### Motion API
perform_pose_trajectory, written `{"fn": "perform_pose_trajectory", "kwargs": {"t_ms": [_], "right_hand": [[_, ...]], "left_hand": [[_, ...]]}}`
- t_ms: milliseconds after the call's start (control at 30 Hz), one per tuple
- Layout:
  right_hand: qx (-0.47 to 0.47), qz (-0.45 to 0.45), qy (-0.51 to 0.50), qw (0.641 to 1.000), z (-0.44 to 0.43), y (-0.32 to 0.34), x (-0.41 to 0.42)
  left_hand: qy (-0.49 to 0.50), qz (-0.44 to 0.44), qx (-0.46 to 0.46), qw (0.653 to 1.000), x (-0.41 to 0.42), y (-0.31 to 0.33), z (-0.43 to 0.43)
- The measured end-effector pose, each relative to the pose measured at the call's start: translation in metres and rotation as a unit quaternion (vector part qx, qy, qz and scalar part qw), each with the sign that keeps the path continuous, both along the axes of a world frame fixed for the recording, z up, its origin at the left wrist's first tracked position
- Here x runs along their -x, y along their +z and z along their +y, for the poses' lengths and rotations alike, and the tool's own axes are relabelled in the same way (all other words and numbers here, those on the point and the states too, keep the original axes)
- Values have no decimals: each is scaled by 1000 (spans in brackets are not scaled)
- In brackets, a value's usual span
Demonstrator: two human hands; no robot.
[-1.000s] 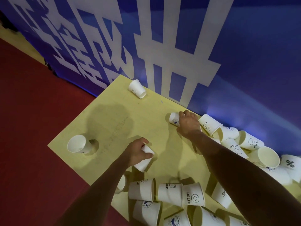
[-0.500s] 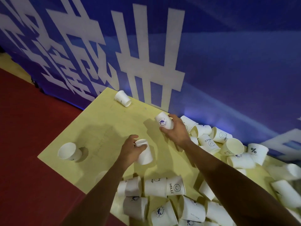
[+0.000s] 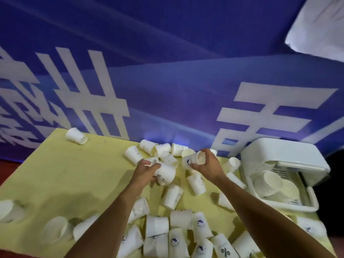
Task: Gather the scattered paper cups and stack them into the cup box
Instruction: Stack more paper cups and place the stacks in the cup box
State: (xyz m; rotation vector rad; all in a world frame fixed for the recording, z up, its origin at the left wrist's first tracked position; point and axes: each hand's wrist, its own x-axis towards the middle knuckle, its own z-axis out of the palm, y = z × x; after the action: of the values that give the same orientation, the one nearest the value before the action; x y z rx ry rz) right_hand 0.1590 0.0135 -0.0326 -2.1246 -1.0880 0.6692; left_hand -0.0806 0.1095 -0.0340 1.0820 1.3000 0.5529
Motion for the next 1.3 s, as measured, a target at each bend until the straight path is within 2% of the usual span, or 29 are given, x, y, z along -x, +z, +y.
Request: {"fn": "perform_pose_trajectory", "kwargs": {"t_ms": [133,333,567,700,833,1033,1167,1233,1300], "right_hand": [[-7,-15,-33,999,-59,14,-54],[-16,-41,-111,993,-146,30,-117],[-53,-70,-218,972,-226,30,-179],[-24,-115,-253,960,-249,23,-201],[7,-111,-237,965,-251,13,-213],[87,-165,-161,969,-239,-8,-224],[117,-166,-133,970,-235,-18,-224],[104,-171,-141,970,-235,-20,-221],[50,-184,-151,970,-235,-19,-215]], "left_hand": [[-58,-32,-12,998,-69,14,-26],[-116,-21,-11,993,-153,18,-72],[-151,-31,31,988,-209,9,-117],[-154,-49,40,986,-223,7,-134],[-171,-58,33,983,-229,7,-141],[-189,-36,30,981,-225,8,-143],[-196,-30,29,980,-218,5,-141],[-192,-31,29,981,-215,4,-139],[-192,-39,31,980,-216,5,-139]]}}
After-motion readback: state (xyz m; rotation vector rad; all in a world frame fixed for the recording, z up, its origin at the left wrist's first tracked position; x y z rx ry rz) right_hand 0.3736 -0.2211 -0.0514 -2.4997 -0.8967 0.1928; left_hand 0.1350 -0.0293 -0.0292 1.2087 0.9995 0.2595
